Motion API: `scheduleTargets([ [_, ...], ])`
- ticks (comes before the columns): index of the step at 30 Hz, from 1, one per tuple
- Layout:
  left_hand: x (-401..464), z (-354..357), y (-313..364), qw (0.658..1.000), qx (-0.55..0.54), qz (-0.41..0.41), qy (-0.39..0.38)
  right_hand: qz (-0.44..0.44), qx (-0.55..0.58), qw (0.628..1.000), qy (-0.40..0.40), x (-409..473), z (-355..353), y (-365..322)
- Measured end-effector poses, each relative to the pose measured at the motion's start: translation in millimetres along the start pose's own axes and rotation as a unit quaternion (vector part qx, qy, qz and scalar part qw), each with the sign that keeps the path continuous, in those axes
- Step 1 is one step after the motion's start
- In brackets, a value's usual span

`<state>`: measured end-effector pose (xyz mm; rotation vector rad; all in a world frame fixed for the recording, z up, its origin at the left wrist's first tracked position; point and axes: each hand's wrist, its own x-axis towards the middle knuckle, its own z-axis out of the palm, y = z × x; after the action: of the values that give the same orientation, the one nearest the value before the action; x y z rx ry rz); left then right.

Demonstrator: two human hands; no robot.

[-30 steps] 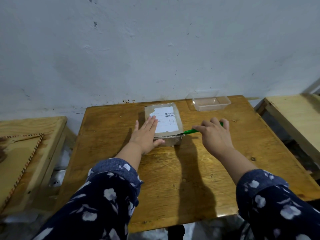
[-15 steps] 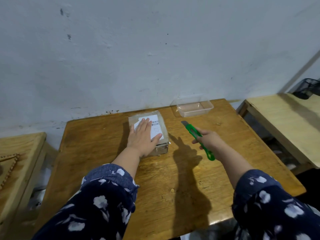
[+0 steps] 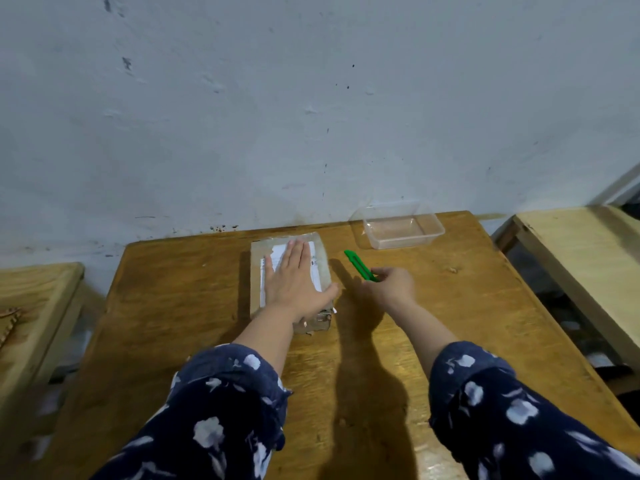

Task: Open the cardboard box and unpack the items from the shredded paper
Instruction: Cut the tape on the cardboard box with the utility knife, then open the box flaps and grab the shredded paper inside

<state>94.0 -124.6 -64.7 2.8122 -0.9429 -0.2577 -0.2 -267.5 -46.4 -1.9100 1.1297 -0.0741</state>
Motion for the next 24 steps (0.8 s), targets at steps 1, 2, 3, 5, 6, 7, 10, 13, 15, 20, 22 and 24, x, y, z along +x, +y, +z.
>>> scheduleTargets([
  [1,1,0,-7,1.0,0.002,-0.003,0.005,-0.014,-0.018,1.0,0.003,6,8,-3],
  [2,1,0,-15,1.0,0.006,-0.005,0.009,-0.026,-0.034,0.999,0.005,13,17,-7],
  [3,1,1,-23,1.0,0.012,-0.004,0.013,-0.034,-0.043,0.998,0.006,20,25,-10],
  [5,-1,2,-36,0.999,0.026,0.008,0.019,-0.038,-0.042,0.998,0.007,37,42,-18],
  [6,-2,3,-39,0.999,0.028,0.014,0.022,-0.038,-0.041,0.998,0.013,45,50,-22],
  [7,-3,3,-40,0.999,0.028,0.017,0.026,-0.041,-0.045,0.998,0.023,54,57,-25],
  [10,-4,3,-39,0.999,0.023,0.018,0.034,-0.057,-0.097,0.992,0.055,73,72,-29],
  [13,-2,2,-40,0.999,0.025,0.017,0.039,-0.086,-0.177,0.977,0.084,78,77,-33],
  [15,-3,2,-40,0.999,0.027,0.016,0.037,-0.108,-0.185,0.97,0.111,78,78,-38],
  [20,-3,1,-38,0.999,0.019,0.015,0.028,-0.198,0.058,0.977,-0.052,68,81,-70],
  [22,-4,-2,-38,1.0,0.016,0.019,0.012,-0.182,0.106,0.968,-0.137,60,80,-75],
  [24,-6,-6,-40,0.999,0.015,0.031,-0.009,-0.174,0.107,0.965,-0.164,54,79,-69],
])
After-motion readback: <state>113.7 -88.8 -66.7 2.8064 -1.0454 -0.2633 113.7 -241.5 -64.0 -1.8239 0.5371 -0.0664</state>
